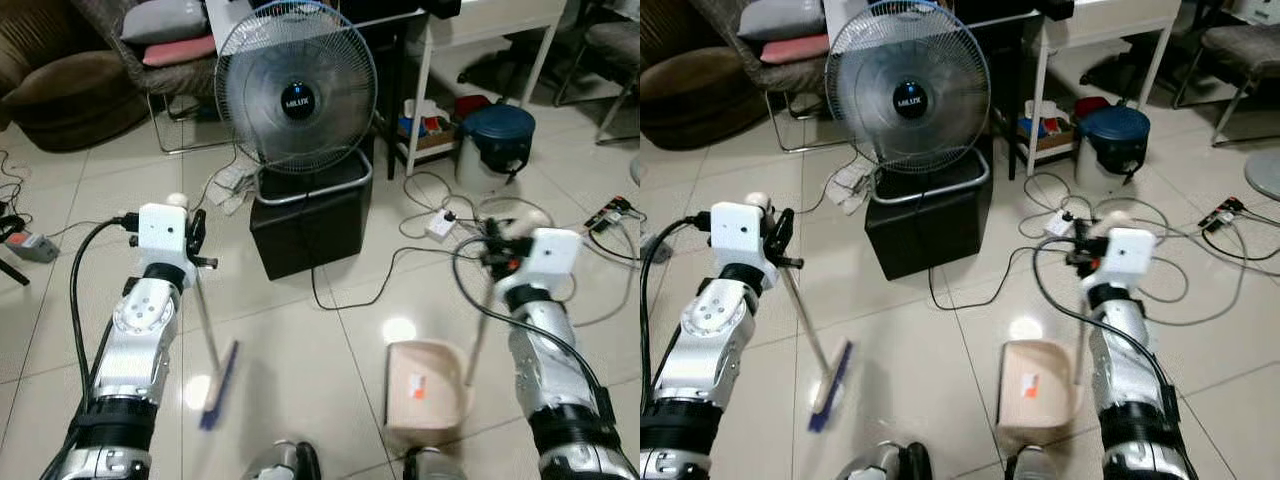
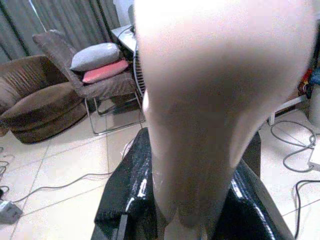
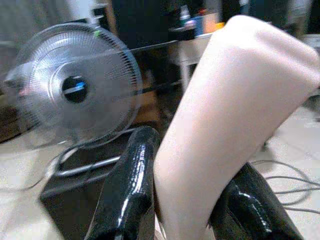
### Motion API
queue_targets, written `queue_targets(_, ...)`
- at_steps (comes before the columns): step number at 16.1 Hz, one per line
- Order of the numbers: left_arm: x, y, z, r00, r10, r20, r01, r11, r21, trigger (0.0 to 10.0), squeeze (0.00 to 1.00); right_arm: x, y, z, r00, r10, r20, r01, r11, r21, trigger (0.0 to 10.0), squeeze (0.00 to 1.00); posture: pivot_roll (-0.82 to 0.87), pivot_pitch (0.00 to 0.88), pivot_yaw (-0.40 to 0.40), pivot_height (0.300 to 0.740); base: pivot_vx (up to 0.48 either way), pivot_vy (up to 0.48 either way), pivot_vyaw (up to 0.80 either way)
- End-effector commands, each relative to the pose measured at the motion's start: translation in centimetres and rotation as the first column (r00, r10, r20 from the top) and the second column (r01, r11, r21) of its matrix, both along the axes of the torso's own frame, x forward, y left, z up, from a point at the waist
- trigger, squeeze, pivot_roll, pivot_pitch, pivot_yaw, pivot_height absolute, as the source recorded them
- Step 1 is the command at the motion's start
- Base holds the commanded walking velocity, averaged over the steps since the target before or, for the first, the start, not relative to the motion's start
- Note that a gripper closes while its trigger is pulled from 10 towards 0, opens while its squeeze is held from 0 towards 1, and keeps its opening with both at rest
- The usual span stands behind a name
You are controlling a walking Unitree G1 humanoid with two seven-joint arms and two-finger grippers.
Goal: Sweep floor
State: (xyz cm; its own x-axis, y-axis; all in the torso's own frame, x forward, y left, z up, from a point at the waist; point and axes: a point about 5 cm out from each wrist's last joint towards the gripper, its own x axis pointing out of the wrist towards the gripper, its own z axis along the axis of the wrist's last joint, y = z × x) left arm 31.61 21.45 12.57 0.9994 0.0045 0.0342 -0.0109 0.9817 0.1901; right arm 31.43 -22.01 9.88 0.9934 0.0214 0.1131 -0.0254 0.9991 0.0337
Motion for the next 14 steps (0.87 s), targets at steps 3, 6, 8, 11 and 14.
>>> queue_targets(3,0.4,0.3,1.8,0.998,-0.009,0.055,0.006,0.998,0.055,10.0,0.0,1.4,0.5,1.1,0.995,0.101,0.023,-0.099,0.992,-0.08,0.0,0.0,-0.01,0.084,0.146,0.74,0.0,0.0,0.0)
queue_targets(6,0.0,1.3,2.4,0.999,0.0,0.053,-0.004,0.997,0.079,10.0,0.0,1.6,0.1,1.1,0.997,0.072,0.036,-0.067,0.99,-0.124,10.0,0.0,0.04,0.145,0.175,0.74,0.0,0.0,0.0)
queue_targets(8,-1.1,2.4,3.3,0.998,-0.004,0.068,-0.003,0.995,0.097,10.0,0.0,1.4,-0.3,1.4,0.994,0.06,0.087,-0.049,0.992,-0.116,10.0,0.0,0.09,0.205,0.207,0.74,0.0,0.0,0.0)
queue_targets(11,-1.9,3.3,3.6,0.999,-0.006,0.048,0.002,0.996,0.095,10.0,0.0,1.3,-1.2,1.3,0.995,0.008,0.103,0.003,0.994,-0.111,10.0,0.0,0.13,0.233,0.221,0.74,0.0,0.0,0.0)
queue_targets(14,-2.4,3.5,4.1,0.999,0.001,0.039,-0.004,0.996,0.084,10.0,0.0,1.2,-1.9,1.5,0.991,-0.028,0.129,0.041,0.994,-0.098,10.0,0.0,0.16,0.259,0.222,0.74,0.0,0.0,0.0)
